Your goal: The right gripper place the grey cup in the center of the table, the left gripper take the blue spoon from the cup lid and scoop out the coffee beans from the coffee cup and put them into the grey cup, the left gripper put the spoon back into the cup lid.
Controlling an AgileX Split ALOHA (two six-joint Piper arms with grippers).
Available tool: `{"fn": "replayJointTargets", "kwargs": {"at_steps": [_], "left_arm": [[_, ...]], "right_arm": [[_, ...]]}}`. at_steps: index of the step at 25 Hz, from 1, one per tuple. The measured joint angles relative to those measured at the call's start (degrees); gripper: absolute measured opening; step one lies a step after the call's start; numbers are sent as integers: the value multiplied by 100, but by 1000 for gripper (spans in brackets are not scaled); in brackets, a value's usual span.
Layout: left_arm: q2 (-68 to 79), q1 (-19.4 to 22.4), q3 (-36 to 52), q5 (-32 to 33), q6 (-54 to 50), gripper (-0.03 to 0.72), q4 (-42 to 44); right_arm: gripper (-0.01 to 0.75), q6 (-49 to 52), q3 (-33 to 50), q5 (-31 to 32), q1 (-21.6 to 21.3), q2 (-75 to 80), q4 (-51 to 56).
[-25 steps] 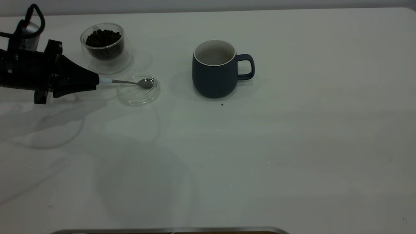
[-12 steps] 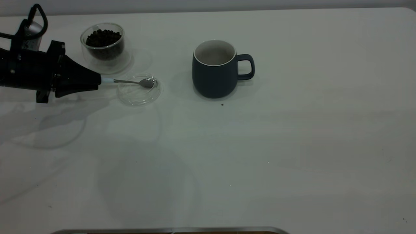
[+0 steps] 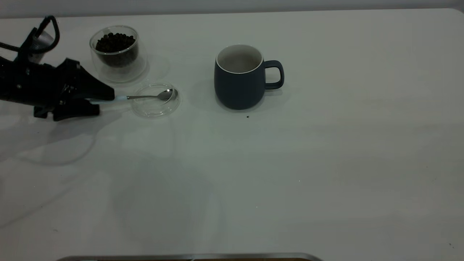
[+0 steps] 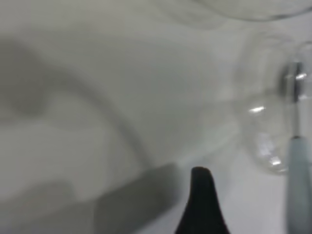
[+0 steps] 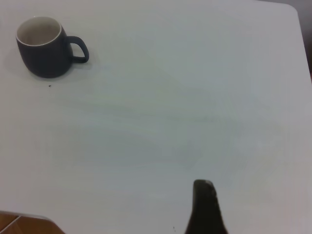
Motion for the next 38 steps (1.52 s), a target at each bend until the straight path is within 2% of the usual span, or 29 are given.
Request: {"fn": "replayJointTargets", "kwargs": {"at_steps": [7, 12, 16, 22, 29, 35, 38], "left_arm": [[-821, 0, 0, -210, -270, 651, 942], [-2099, 0, 1, -200, -1094, 645, 1846], [-3232, 0, 39, -43, -2180, 632, 2893], [-4916, -5, 47, 831, -4361, 614, 4969], [-6569, -6, 79, 2074, -6370, 593, 6636], [-7665, -6, 101, 2814, -7356, 591, 7311], [-8100, -78, 101, 2857, -7820, 591, 7345]], "right_arm": [[575, 0, 0, 0, 0, 0, 0], [575, 0, 0, 0, 0, 0, 0], [575, 0, 0, 0, 0, 0, 0], [575, 0, 0, 0, 0, 0, 0], [575, 0, 0, 0, 0, 0, 0], [575, 0, 0, 0, 0, 0, 0], [575, 0, 0, 0, 0, 0, 0]]}}
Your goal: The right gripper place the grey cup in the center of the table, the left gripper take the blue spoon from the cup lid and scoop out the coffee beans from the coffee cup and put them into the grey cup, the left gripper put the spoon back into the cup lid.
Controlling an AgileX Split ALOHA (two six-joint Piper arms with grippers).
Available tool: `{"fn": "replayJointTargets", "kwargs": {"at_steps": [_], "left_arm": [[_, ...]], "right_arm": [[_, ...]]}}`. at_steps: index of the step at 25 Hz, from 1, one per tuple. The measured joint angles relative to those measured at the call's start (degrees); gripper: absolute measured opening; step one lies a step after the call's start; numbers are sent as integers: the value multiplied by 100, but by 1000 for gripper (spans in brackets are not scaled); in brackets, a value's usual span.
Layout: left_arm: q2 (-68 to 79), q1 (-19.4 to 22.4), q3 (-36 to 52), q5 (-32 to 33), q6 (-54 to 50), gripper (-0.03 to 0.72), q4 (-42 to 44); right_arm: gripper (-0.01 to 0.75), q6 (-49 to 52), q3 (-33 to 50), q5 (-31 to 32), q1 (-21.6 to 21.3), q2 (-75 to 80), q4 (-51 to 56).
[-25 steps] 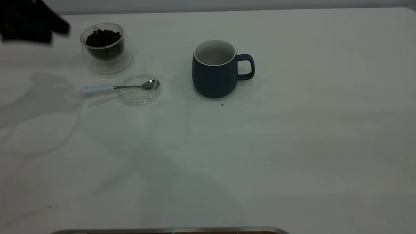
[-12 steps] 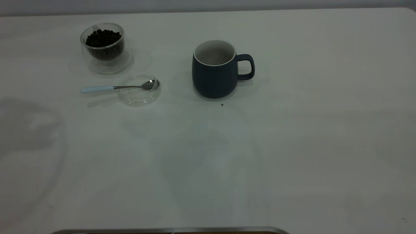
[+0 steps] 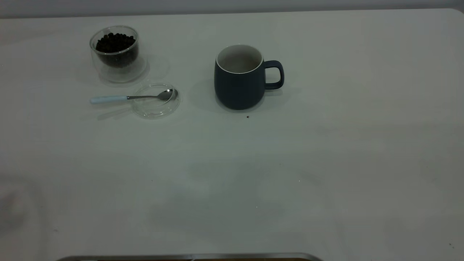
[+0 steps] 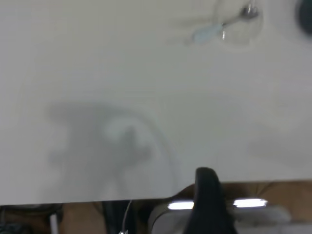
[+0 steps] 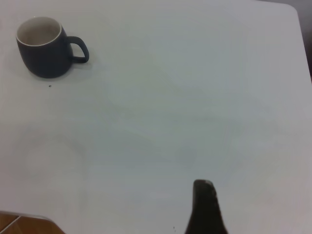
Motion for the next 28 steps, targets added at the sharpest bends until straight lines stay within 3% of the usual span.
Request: {"fn": "replayJointTargets", "kwargs": {"at_steps": [9, 21, 28], "left_arm": [[-1034, -977, 0, 1, -127, 591, -225], [-2655, -1016, 487, 6, -80, 591, -128], [-3781, -1016, 1838, 6, 342, 591, -123]], "right_arm": [[575, 0, 0, 0, 0, 0, 0], [575, 0, 0, 0, 0, 0, 0], [575, 0, 0, 0, 0, 0, 0]]}}
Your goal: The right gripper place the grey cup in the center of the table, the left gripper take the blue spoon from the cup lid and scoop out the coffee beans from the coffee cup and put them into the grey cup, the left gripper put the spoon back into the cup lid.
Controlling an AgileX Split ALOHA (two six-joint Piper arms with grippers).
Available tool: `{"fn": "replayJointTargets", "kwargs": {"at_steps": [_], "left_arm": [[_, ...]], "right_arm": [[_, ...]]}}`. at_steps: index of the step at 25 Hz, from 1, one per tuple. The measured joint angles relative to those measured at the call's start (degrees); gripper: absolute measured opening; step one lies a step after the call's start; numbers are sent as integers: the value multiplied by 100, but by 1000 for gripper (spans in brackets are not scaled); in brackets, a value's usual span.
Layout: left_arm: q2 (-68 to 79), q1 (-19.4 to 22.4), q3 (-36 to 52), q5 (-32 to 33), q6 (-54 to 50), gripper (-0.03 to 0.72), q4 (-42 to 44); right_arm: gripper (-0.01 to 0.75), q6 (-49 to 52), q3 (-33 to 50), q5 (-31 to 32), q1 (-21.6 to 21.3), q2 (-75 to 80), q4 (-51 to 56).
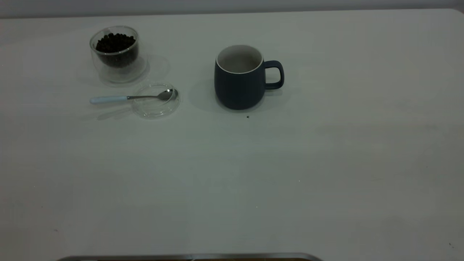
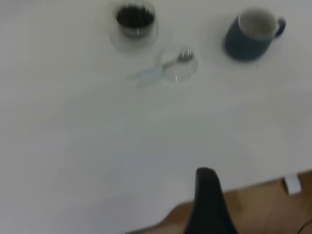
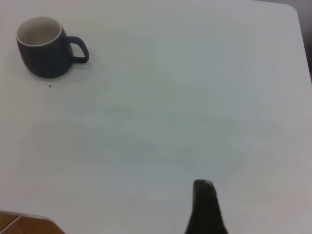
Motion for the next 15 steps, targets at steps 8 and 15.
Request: {"fn": "replayJointTargets", "kwargs": {"at_steps": [8, 15], "left_arm": [[-1426, 0, 941, -33, 451, 591, 203], [-2155, -337, 1545, -50, -599, 591, 933]], "right_arm": [[575, 0, 0, 0, 0, 0, 0], [575, 0, 0, 0, 0, 0, 0]]}}
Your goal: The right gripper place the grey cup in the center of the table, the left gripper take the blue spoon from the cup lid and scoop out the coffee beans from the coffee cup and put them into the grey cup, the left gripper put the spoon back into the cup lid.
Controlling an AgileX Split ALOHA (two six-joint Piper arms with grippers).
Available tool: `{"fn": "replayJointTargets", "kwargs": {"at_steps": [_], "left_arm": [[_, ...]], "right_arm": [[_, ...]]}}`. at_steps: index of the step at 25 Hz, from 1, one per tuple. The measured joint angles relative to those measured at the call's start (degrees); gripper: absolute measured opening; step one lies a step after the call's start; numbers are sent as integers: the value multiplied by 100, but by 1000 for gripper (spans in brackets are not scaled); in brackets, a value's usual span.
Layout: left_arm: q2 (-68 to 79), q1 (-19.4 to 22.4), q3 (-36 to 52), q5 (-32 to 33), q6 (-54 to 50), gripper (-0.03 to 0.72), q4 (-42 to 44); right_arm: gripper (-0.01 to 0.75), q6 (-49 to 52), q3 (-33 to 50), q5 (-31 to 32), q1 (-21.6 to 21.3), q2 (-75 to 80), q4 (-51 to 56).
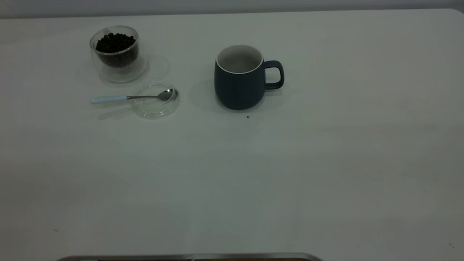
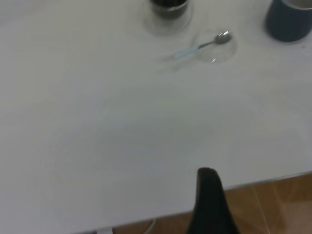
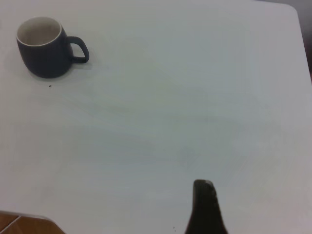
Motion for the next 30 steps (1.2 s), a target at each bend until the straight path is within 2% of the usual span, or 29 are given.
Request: {"fn": "replayJointTargets", "kwargs": {"at_steps": [4, 19, 30], "left_arm": [[-51, -61, 96, -13, -202, 591, 230], [-259, -61, 230, -211, 48, 591, 221], [-259, -61, 331, -125, 29, 591, 221]], "right_arm": [[575, 0, 0, 0, 0, 0, 0], [575, 0, 0, 0, 0, 0, 0], [575, 0, 0, 0, 0, 0, 0]]}}
